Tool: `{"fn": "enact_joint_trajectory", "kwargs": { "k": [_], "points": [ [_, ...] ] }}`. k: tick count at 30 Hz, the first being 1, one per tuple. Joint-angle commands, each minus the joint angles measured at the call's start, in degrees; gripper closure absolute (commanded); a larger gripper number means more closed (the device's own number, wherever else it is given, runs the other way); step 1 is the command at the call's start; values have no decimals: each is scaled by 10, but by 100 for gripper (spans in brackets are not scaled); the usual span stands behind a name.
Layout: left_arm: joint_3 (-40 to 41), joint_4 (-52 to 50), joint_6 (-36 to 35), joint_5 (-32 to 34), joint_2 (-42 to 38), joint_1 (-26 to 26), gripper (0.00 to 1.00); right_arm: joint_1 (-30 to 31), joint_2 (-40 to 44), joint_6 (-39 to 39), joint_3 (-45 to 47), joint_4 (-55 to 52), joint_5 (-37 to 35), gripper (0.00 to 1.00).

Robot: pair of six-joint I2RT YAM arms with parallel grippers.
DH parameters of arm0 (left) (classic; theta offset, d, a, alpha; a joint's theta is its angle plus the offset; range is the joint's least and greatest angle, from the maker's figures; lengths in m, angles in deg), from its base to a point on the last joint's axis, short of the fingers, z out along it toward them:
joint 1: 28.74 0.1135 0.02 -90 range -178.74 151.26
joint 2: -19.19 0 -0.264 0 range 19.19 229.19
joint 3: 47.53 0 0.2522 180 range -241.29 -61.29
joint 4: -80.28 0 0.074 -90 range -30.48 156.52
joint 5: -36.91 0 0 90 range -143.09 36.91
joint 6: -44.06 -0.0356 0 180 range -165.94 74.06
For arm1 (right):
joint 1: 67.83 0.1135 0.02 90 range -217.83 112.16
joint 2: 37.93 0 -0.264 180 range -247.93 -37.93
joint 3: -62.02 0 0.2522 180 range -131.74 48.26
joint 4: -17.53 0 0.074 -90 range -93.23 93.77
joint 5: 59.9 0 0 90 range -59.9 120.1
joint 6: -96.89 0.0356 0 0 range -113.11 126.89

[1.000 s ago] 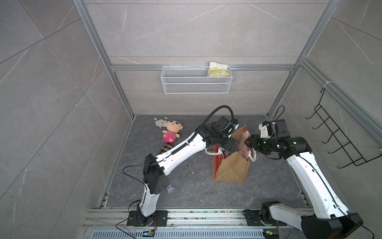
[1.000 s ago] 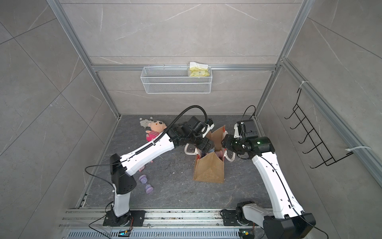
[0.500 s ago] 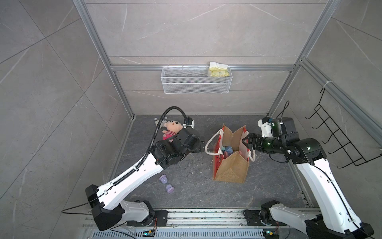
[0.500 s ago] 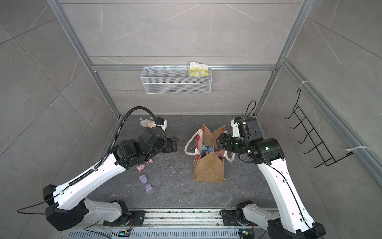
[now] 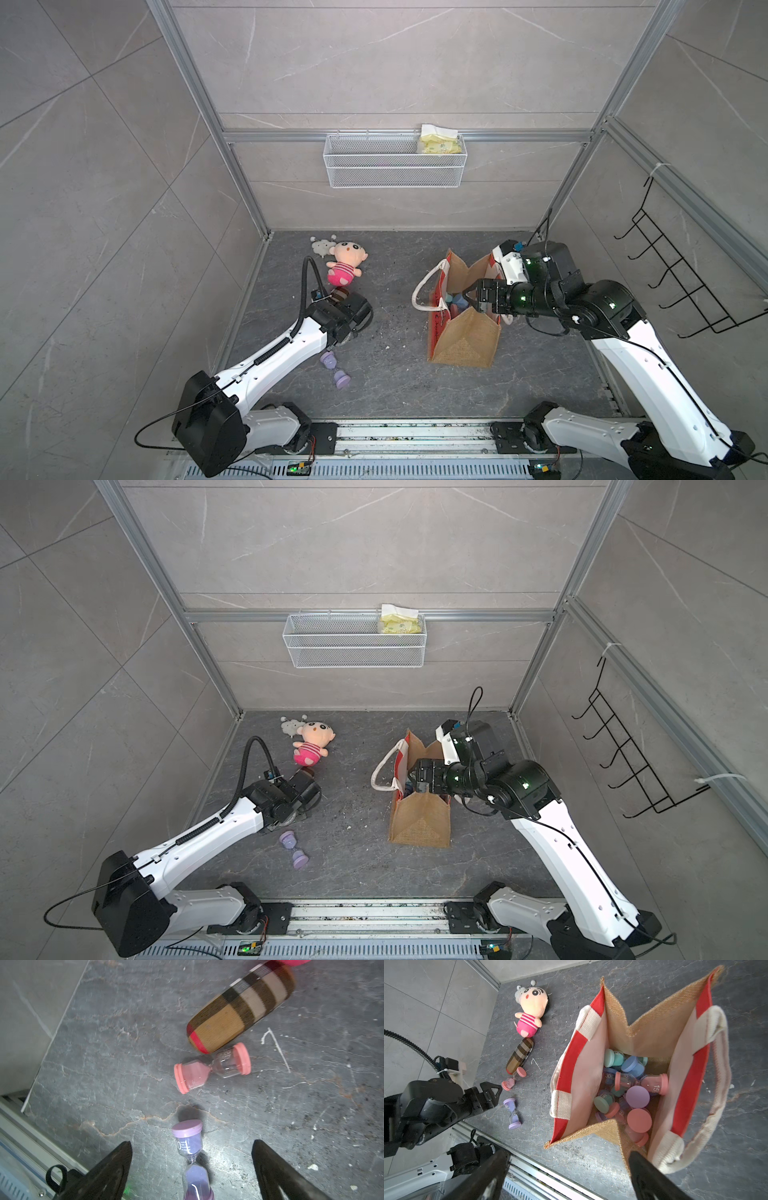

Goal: Put the hourglass into the canvas bag
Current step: Pick up the hourglass from the center of the board.

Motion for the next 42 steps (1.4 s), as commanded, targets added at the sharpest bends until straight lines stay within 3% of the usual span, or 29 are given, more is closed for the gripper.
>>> {"fn": "enact_joint_trajectory", "kwargs": {
  "k": [1, 7, 11, 22, 30, 42],
  "points": [
    [34, -2, 100, -29, -32, 9, 9, 15, -7, 15, 10, 11, -16, 3],
    [123, 57, 189, -88, -57, -33, 13, 34, -13, 22, 28, 23, -24, 0],
    [130, 80, 216, -97, -19, -52, 14, 43, -21, 20, 30, 28, -27, 0],
    [178, 179, 200, -117, 29, -24, 26, 43, -21, 10, 36, 22, -58, 0],
    [179, 189, 167, -115, 65, 11, 37, 44, -21, 10, 43, 27, -64, 0],
    [184, 205, 159, -109, 92, 12, 58, 43, -21, 11, 41, 26, -80, 0]
  ]
}}
